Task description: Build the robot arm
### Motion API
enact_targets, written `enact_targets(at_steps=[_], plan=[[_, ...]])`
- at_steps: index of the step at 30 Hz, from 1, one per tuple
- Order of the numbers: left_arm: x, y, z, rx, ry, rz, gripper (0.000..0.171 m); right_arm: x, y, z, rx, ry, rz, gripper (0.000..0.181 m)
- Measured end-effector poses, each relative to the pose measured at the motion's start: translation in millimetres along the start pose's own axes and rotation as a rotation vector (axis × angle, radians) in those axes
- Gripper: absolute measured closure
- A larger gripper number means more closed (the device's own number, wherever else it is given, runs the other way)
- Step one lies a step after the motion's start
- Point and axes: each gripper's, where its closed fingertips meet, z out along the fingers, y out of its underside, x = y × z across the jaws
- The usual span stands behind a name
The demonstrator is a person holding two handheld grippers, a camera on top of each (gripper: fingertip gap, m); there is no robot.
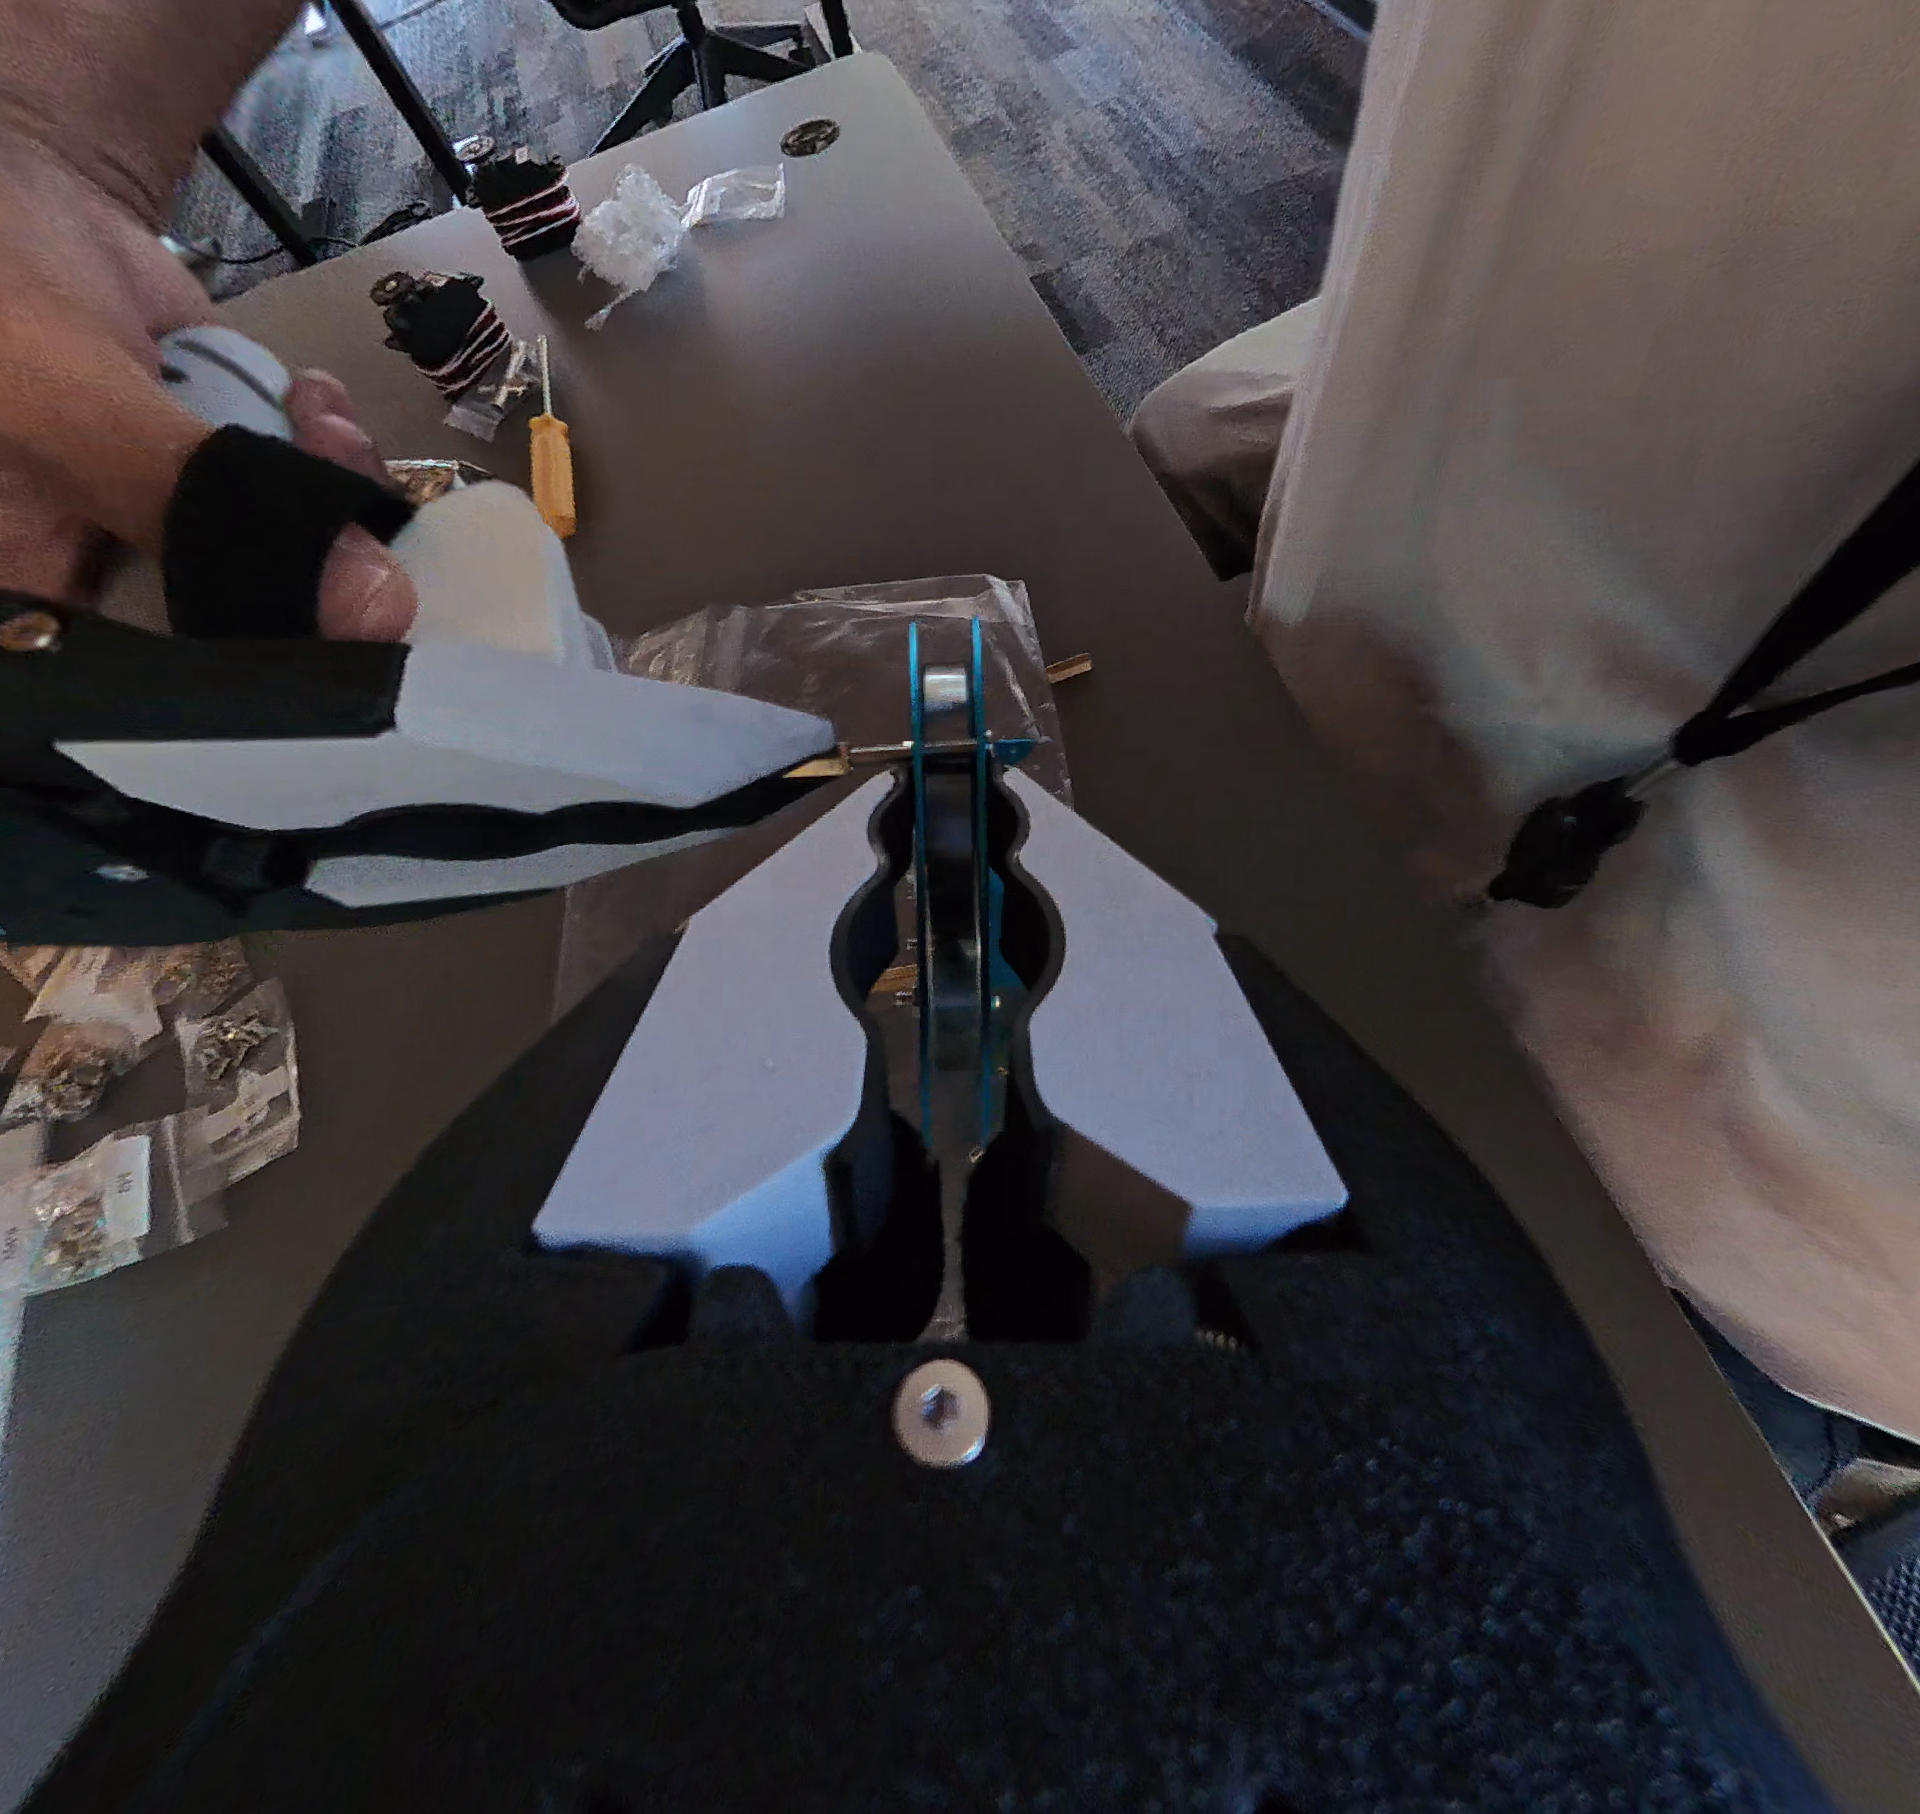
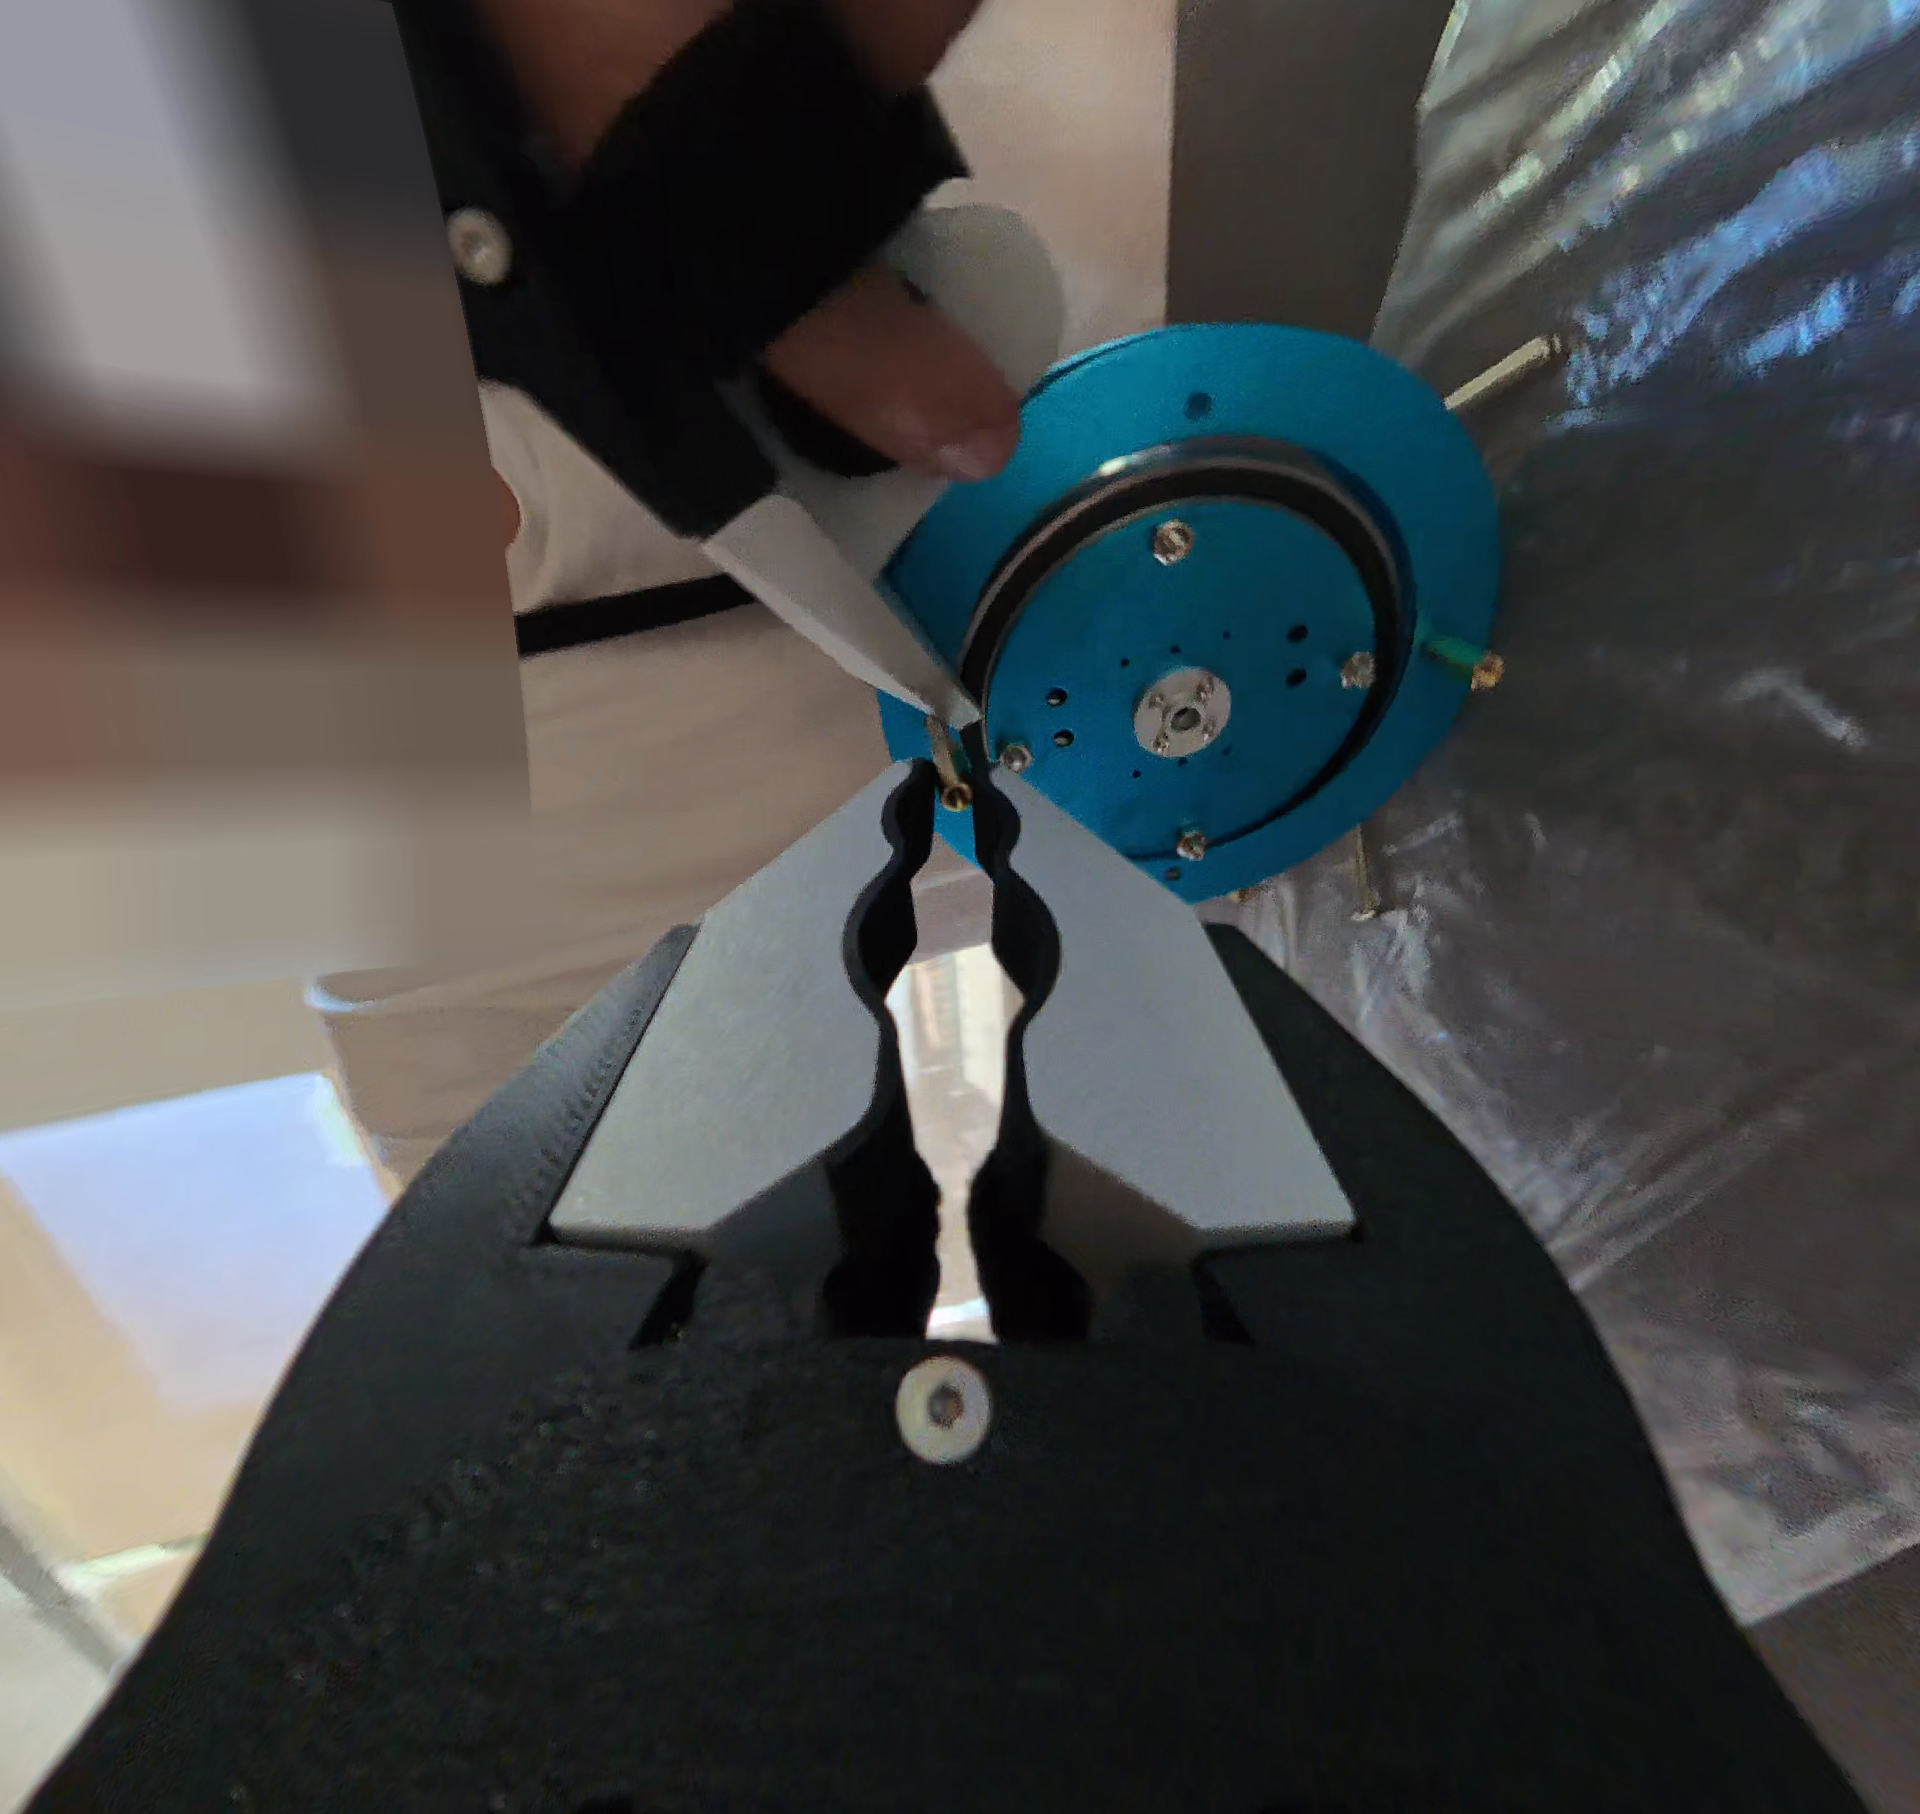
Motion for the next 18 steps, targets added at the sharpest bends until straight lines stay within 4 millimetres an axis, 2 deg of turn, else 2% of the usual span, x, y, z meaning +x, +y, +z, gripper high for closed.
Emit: enact_targets(at_steps=[2,5,14,18], plan=[[-1.6,0.3,-0.2,-0.004,-0.012,-0.010,0.158,0.1,-0.4,-2.0,0.006,0.006,0.083,0.176],[-3.9,0.9,-1.0,0.006,-0.011,-0.047,0.158,0.2,-1.8,-5.4,0.006,0.033,0.119,0.176],[1.6,-1.0,1.2,0.024,0.027,-0.128,0.148,-0.2,-1.9,-5.5,0.000,0.073,0.115,0.176],[-0.5,-5.0,5.6,0.030,0.021,-0.194,0.149,-0.5,-1.1,-6.6,0.007,0.102,0.107,0.176]])
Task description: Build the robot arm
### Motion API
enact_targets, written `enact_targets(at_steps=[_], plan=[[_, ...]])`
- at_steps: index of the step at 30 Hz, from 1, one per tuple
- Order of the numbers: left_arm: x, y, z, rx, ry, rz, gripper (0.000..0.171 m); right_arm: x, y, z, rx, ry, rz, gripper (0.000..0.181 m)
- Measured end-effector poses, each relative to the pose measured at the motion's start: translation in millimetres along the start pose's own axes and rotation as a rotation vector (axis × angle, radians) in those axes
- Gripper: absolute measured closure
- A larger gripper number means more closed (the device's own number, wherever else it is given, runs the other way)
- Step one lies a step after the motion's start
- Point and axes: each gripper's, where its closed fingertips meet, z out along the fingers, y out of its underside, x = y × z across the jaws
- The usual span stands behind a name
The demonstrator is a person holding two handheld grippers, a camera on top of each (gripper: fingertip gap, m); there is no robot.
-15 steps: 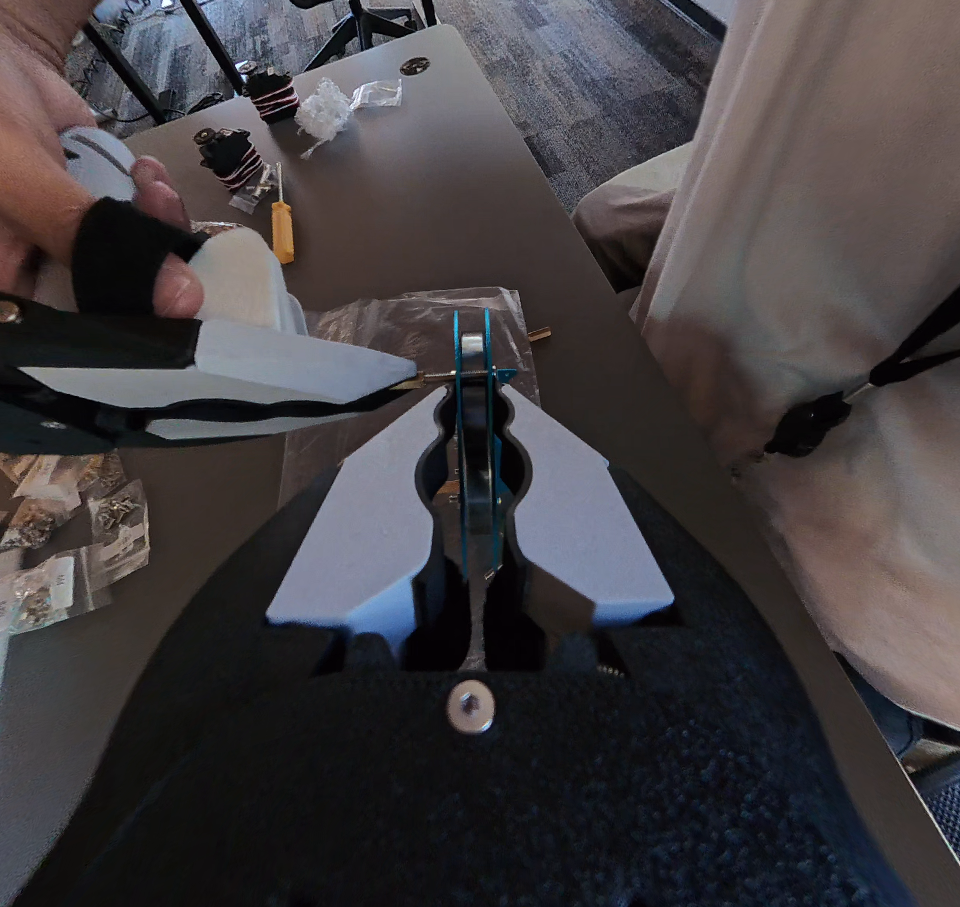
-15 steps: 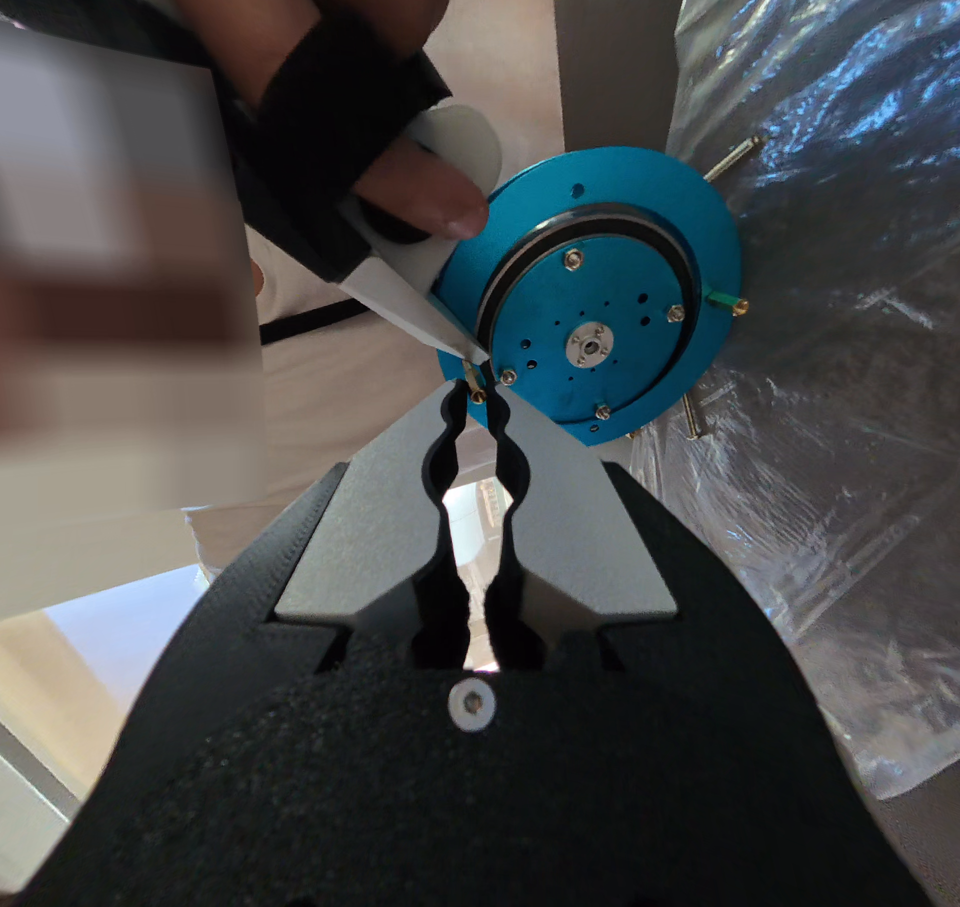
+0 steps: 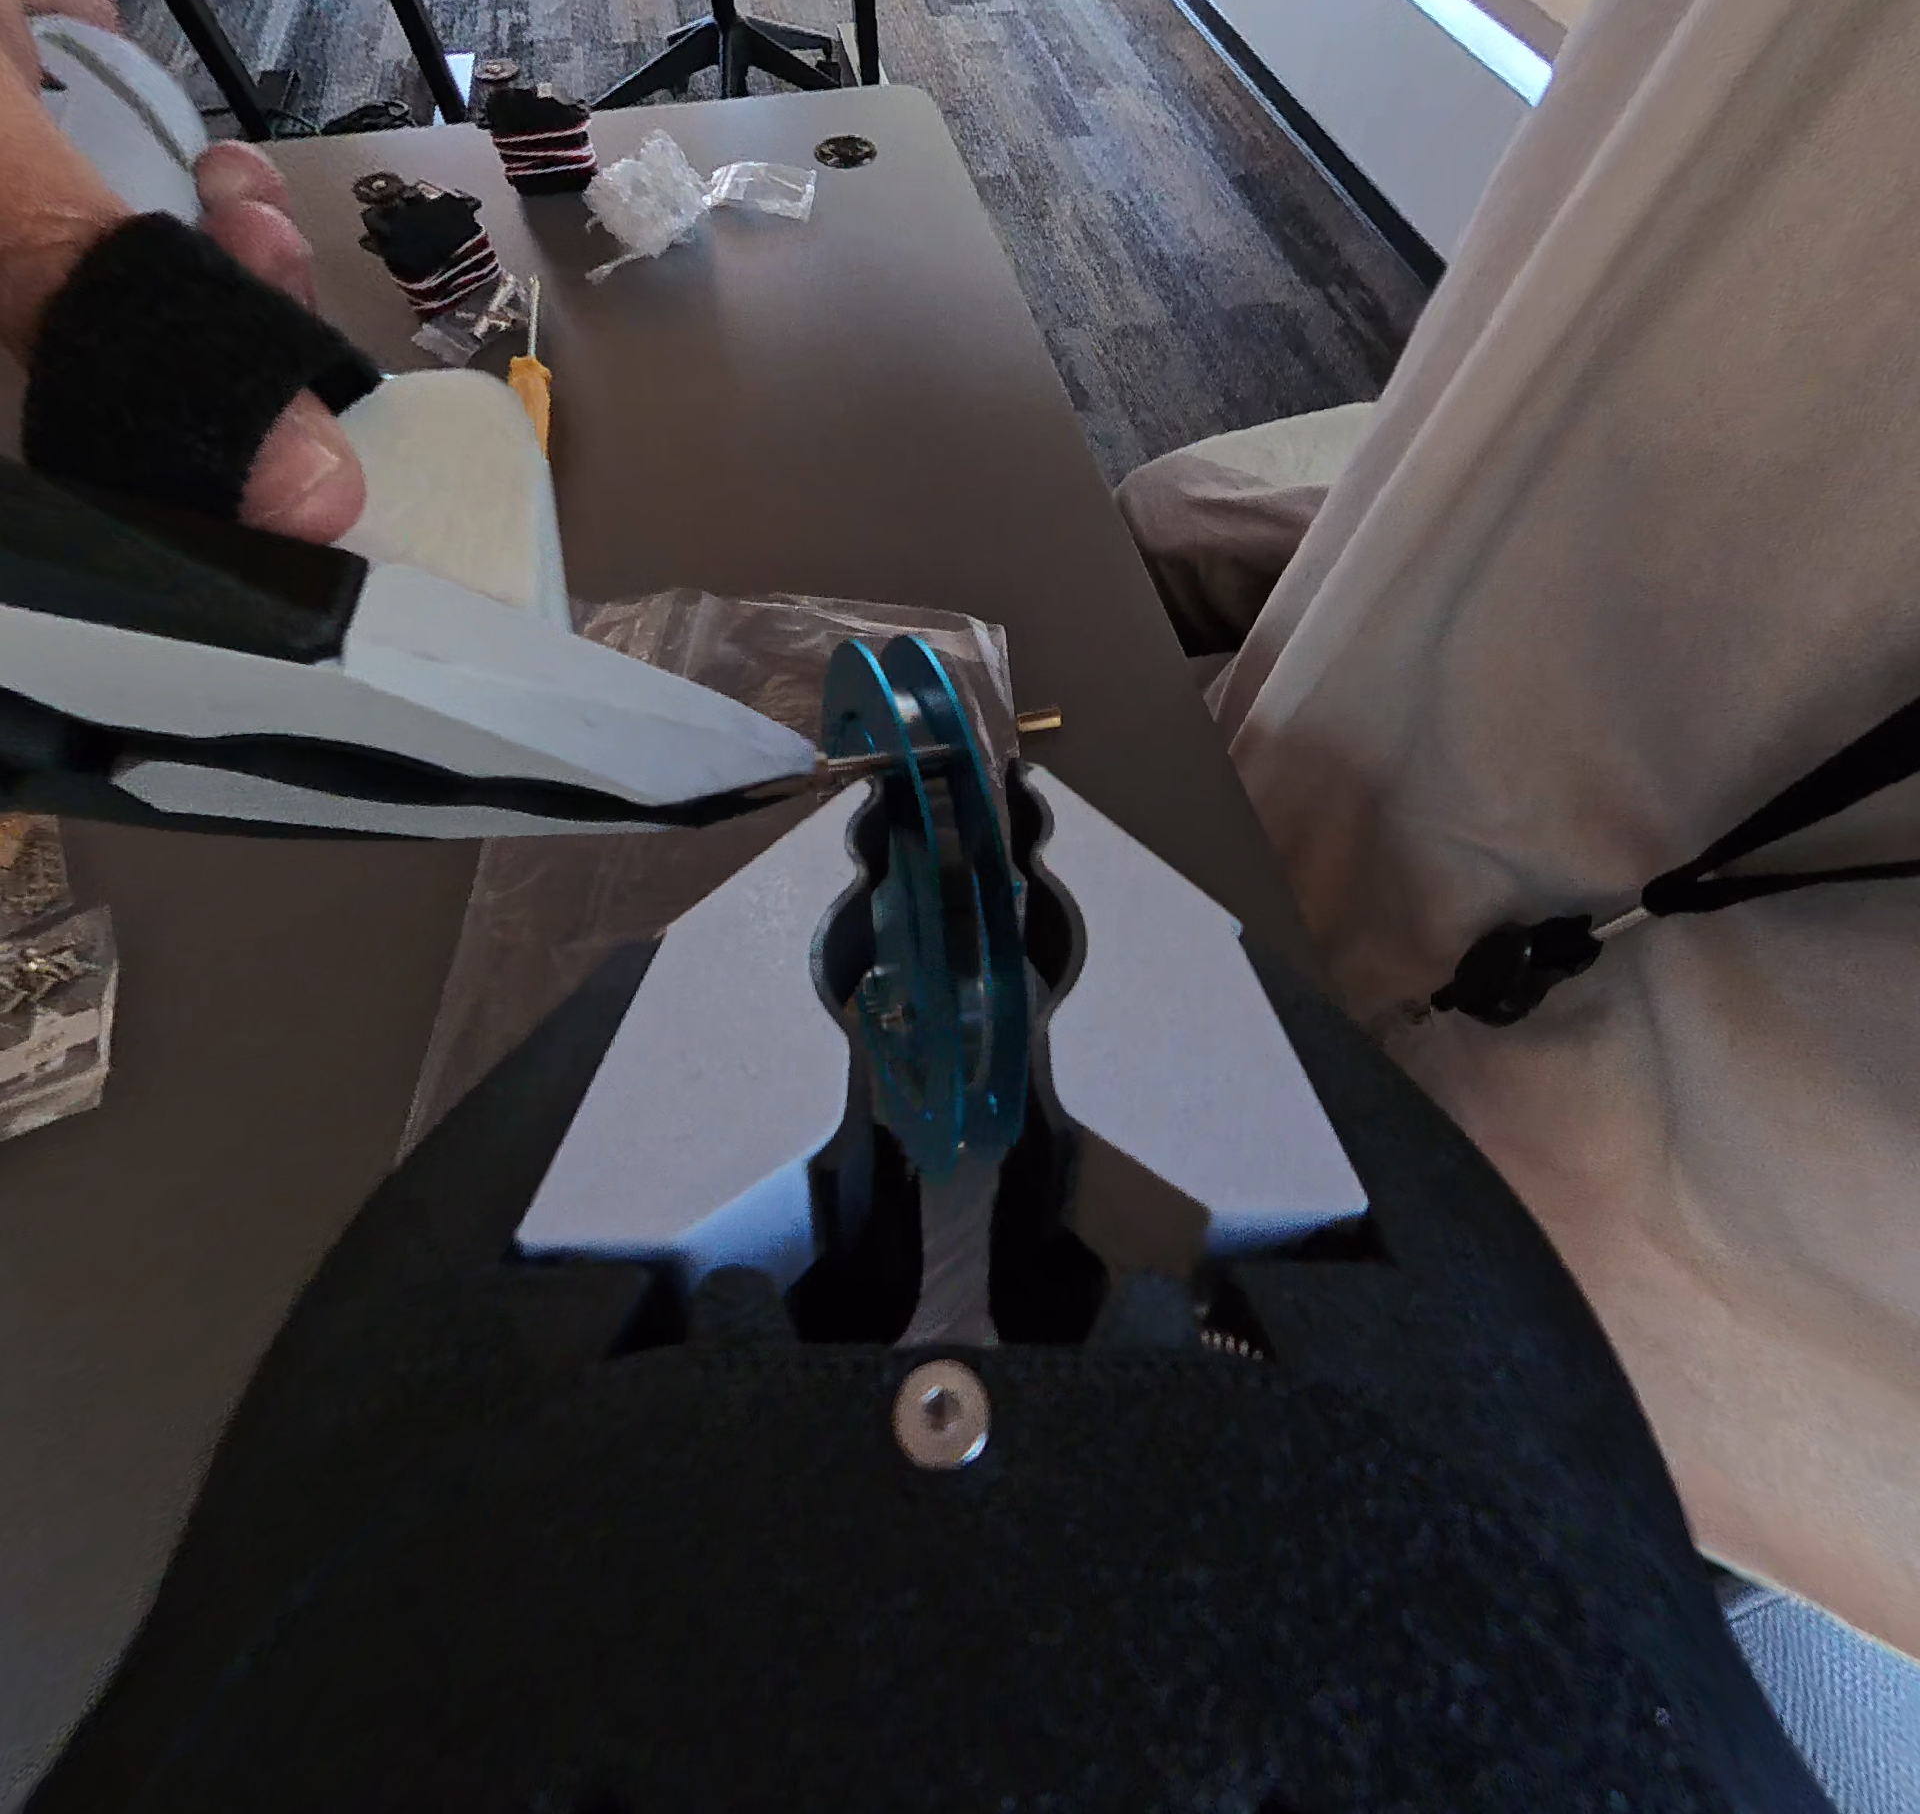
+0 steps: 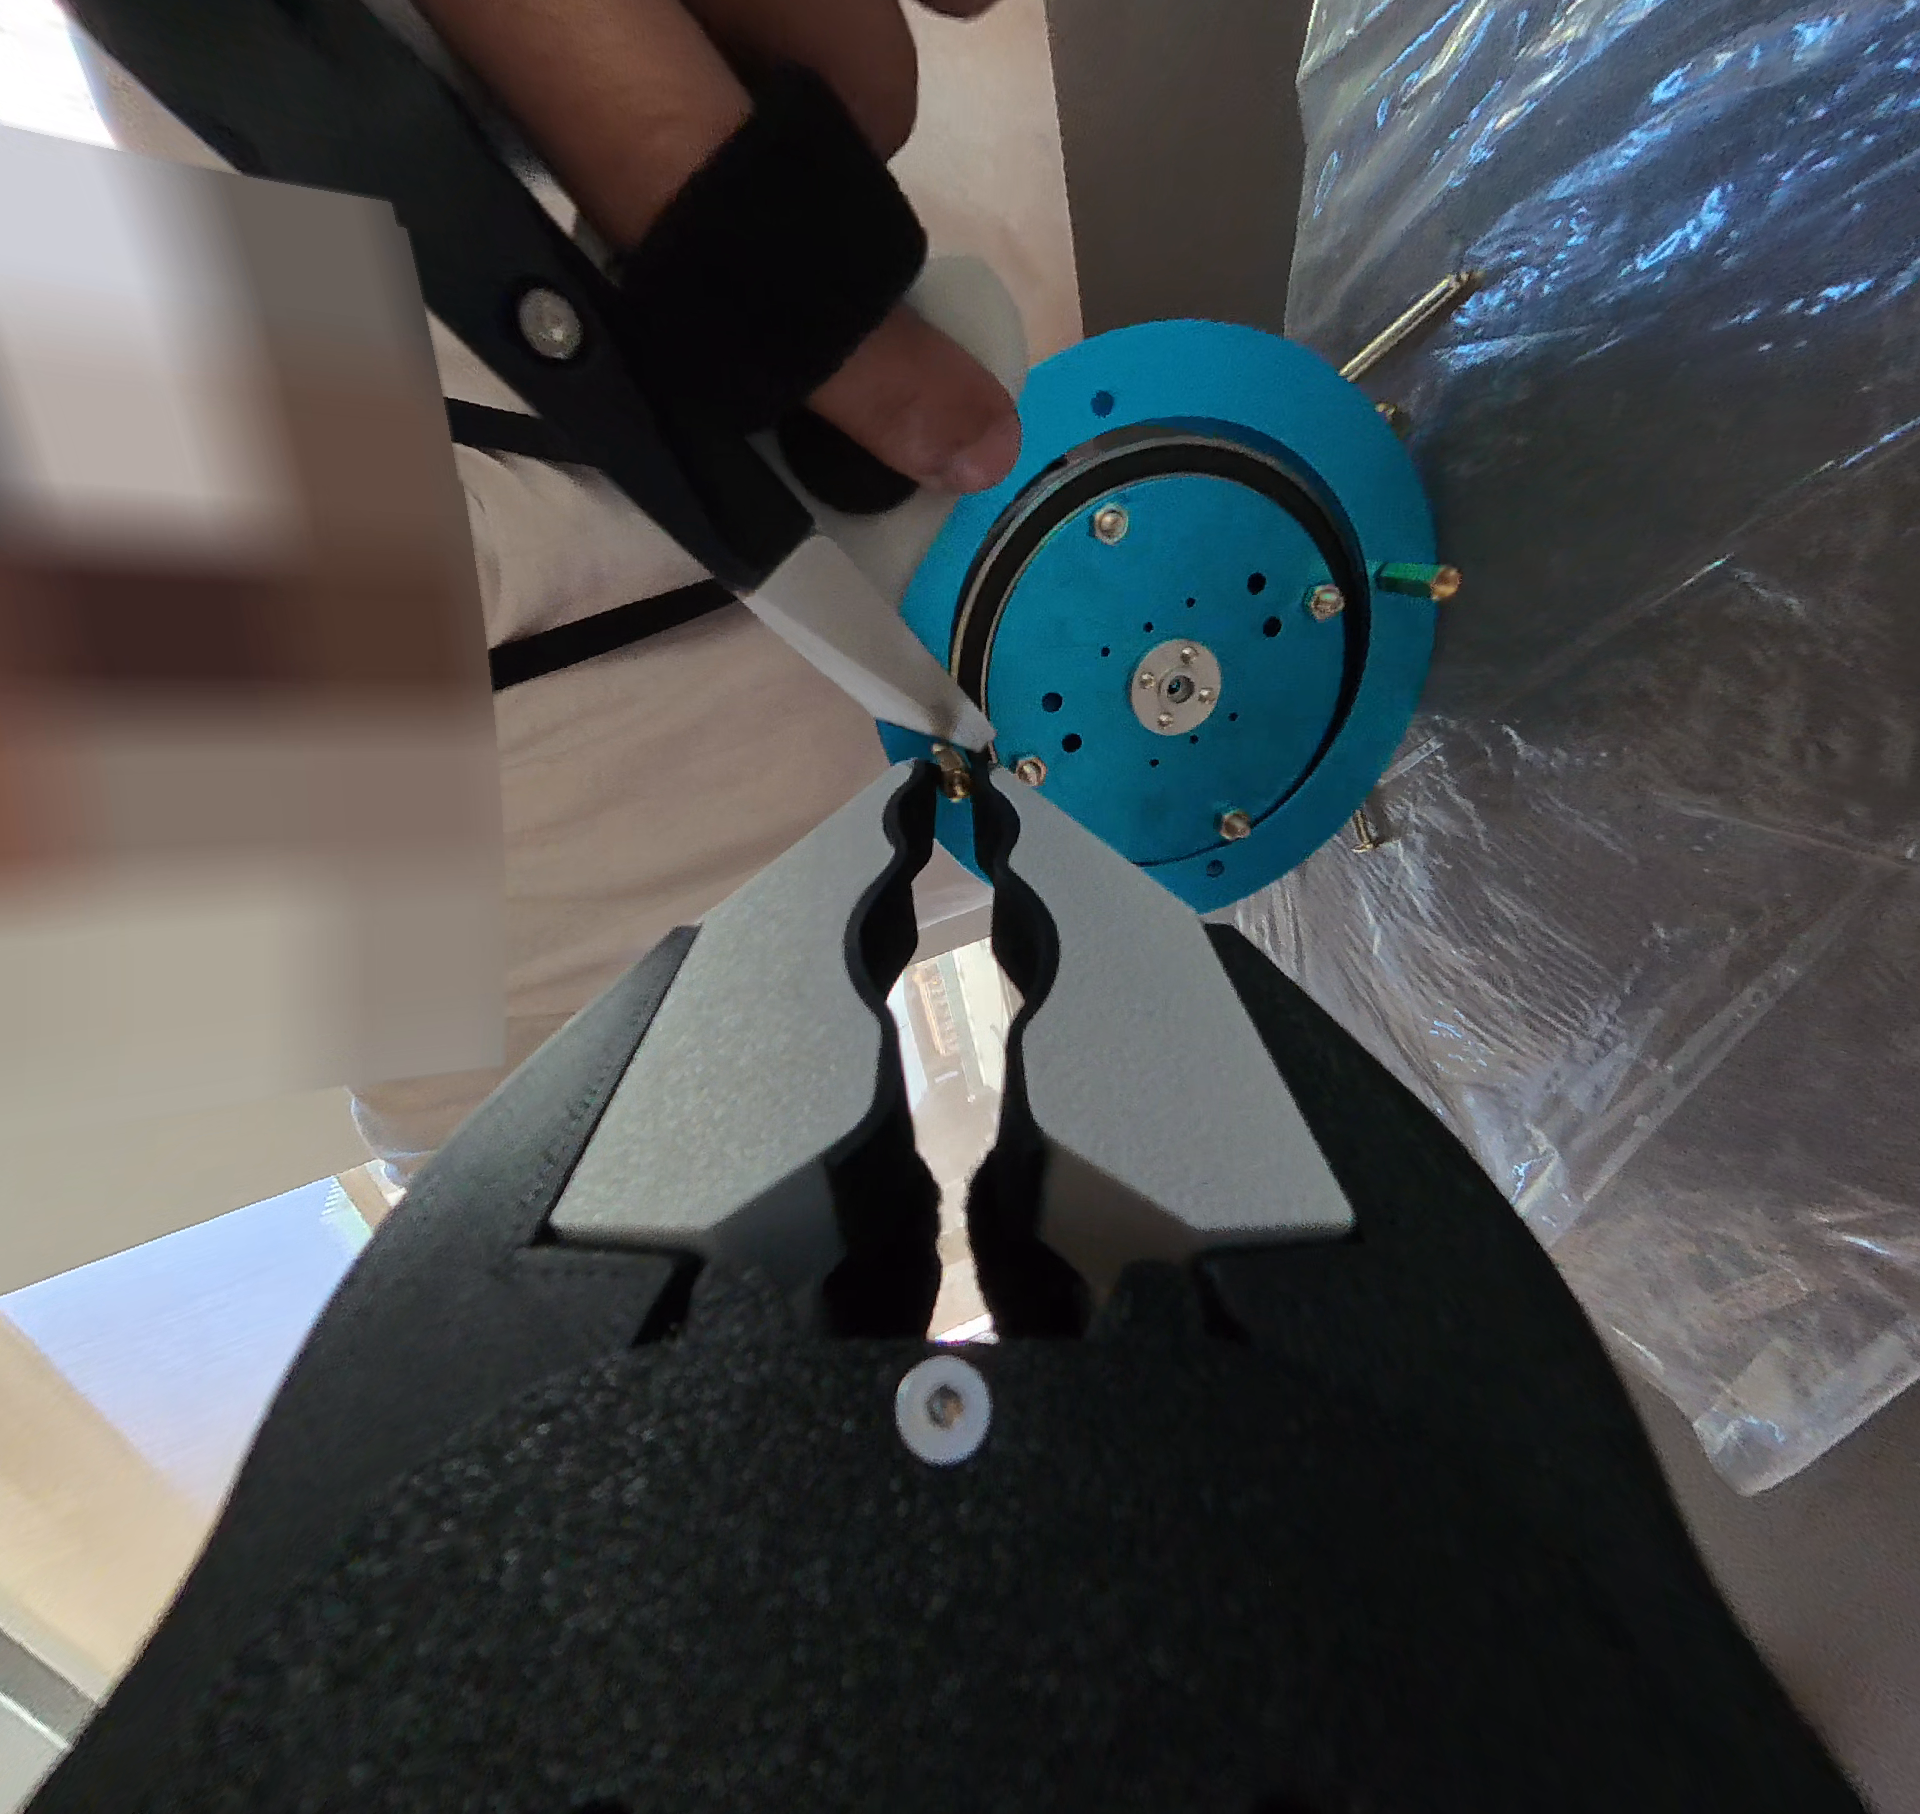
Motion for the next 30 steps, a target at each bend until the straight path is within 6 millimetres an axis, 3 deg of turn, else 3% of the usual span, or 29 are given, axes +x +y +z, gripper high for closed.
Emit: enact_targets(at_steps=[9,16,19,21,24,25,28,30], plan=[[-14,-1,7,-0.025,-0.125,-0.083,0.147,6,-4,-10,0.062,-0.007,0.019,0.177],[-25,6,-1,-0.085,-0.196,-0.033,0.160,10,-2,-18,0.049,-0.021,0.095,0.176],[-20,6,-1,-0.060,-0.141,-0.026,0.160,8,4,-16,0.052,0.001,-0.045,0.173],[-19,7,-2,-0.057,-0.128,-0.007,0.160,8,4,-18,0.120,0.053,-0.151,0.159],[-18,8,-4,-0.062,-0.125,-0.010,0.160,15,2,-34,0.331,0.268,-0.320,0.147],[-19,8,-5,-0.058,-0.123,-0.014,0.160,9,4,-33,0.402,0.320,-0.424,0.139],[-22,9,-6,-0.042,-0.120,-0.049,0.160,-6,13,-24,0.654,0.510,-0.651,0.128],[-24,10,-8,-0.032,-0.116,-0.078,0.160,-4,17,-11,0.793,0.611,-0.690,0.123]])
